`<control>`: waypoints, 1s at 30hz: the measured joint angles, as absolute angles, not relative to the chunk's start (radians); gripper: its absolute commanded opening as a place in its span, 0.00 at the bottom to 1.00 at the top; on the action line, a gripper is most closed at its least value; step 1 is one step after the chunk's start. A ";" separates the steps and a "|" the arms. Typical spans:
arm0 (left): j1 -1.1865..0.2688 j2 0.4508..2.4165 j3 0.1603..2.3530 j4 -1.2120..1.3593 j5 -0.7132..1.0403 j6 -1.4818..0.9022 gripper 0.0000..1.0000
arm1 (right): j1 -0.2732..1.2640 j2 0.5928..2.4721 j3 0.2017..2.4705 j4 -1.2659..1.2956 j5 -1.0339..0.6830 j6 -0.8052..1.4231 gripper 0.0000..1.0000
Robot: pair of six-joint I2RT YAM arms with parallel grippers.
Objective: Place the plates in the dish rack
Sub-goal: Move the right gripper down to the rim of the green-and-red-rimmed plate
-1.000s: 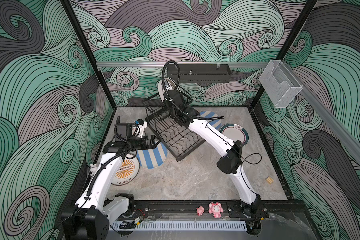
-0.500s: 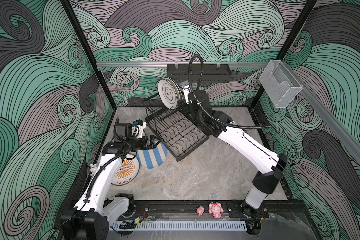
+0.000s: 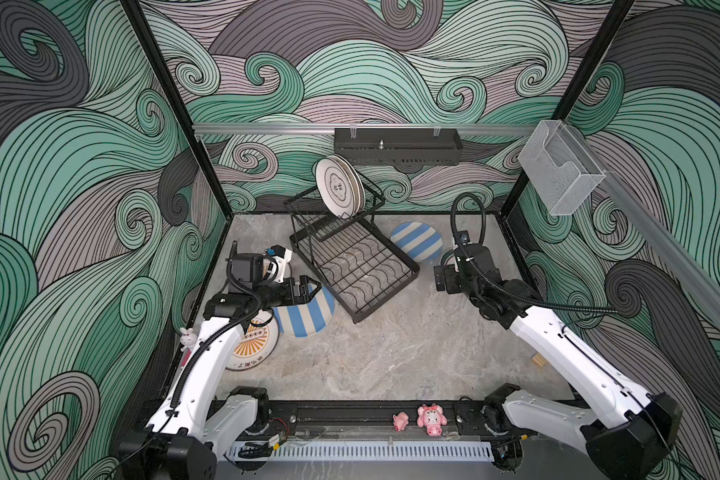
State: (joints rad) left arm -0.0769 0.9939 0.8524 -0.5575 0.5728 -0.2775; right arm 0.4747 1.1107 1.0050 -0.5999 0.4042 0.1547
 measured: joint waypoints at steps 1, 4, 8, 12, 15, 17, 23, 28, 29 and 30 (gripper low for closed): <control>-0.077 0.991 0.839 -0.546 0.572 -0.288 0.99 | 0.452 1.109 0.979 -0.608 0.375 0.169 0.99; -0.089 0.980 0.795 -0.514 0.569 -0.327 0.99 | 0.376 1.122 0.920 -0.612 0.293 0.192 0.99; -0.125 0.971 0.743 -0.481 0.558 -0.366 0.99 | 0.278 1.200 0.907 -0.602 0.186 0.202 0.99; -0.147 0.970 0.722 -0.469 0.546 -0.391 0.99 | 0.234 1.312 0.928 -0.590 0.127 0.202 0.99; -0.147 0.971 0.715 -0.450 0.541 -0.403 0.99 | 0.220 1.408 0.971 -0.581 0.086 0.201 0.99; -0.147 0.974 0.714 -0.443 0.537 -0.412 0.99 | 0.215 1.476 1.010 -0.577 0.062 0.197 0.99; -0.147 1.007 0.714 -0.433 0.536 -0.430 0.98 | 0.198 1.643 1.119 -0.564 0.027 0.174 0.99; -0.147 1.031 0.704 -0.423 0.540 -0.441 0.99 | 0.180 1.738 1.206 -0.567 0.022 0.157 0.99; -0.147 1.034 0.702 -0.422 0.542 -0.443 0.98 | 0.175 1.755 1.222 -0.567 0.022 0.155 0.99; -0.147 1.037 0.701 -0.422 0.544 -0.443 0.99 | 0.173 1.770 1.233 -0.566 0.022 0.153 0.99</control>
